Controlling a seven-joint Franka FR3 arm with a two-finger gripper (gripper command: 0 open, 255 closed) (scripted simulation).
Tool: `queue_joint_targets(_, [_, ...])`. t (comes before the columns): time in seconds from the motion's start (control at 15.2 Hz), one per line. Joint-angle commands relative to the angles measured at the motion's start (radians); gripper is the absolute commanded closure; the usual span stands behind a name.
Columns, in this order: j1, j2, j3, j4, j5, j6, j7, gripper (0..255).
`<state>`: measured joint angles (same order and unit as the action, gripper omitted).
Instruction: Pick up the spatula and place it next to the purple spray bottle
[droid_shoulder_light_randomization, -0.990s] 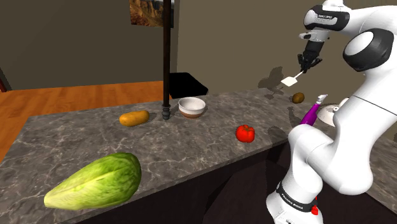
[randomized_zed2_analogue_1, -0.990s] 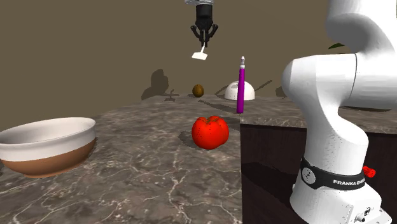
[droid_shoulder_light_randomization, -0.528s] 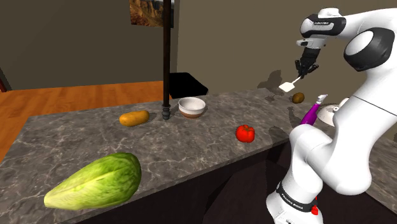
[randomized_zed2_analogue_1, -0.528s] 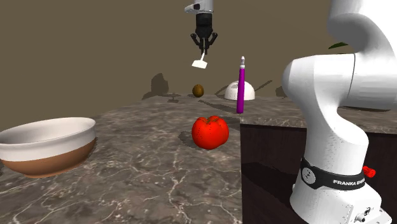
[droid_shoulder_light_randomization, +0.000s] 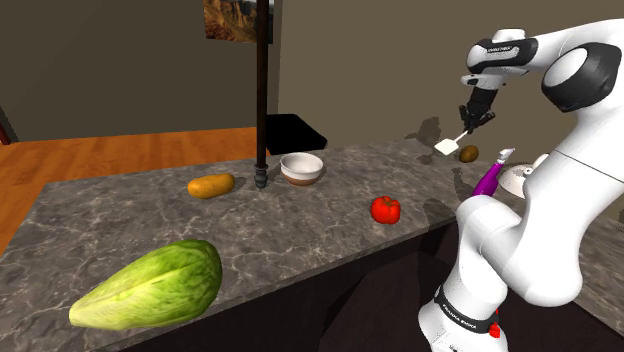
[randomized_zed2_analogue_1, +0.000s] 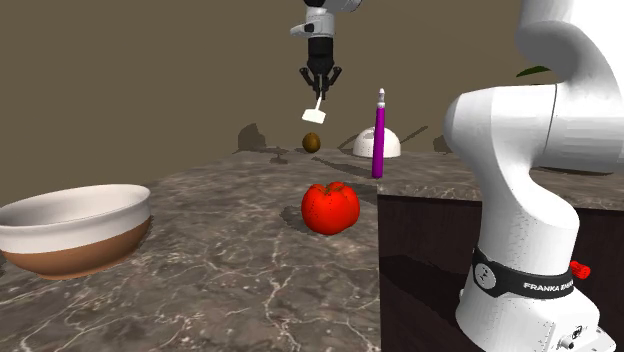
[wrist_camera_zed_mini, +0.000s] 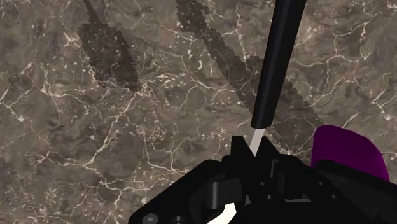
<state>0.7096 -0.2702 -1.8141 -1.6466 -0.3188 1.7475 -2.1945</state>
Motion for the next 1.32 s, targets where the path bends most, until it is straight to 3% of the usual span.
queue_joint_targets(0.0, [-0.01,0.002,0.002,-0.032,0.001,0.03,0.002,255])
queue_joint_targets(0.59, [-0.012,-0.015,-0.014,-0.142,-0.025,0.143,0.025,255])
queue_joint_targets(1.25, [0.025,-0.06,-0.064,-0.239,-0.084,0.256,0.069,255])
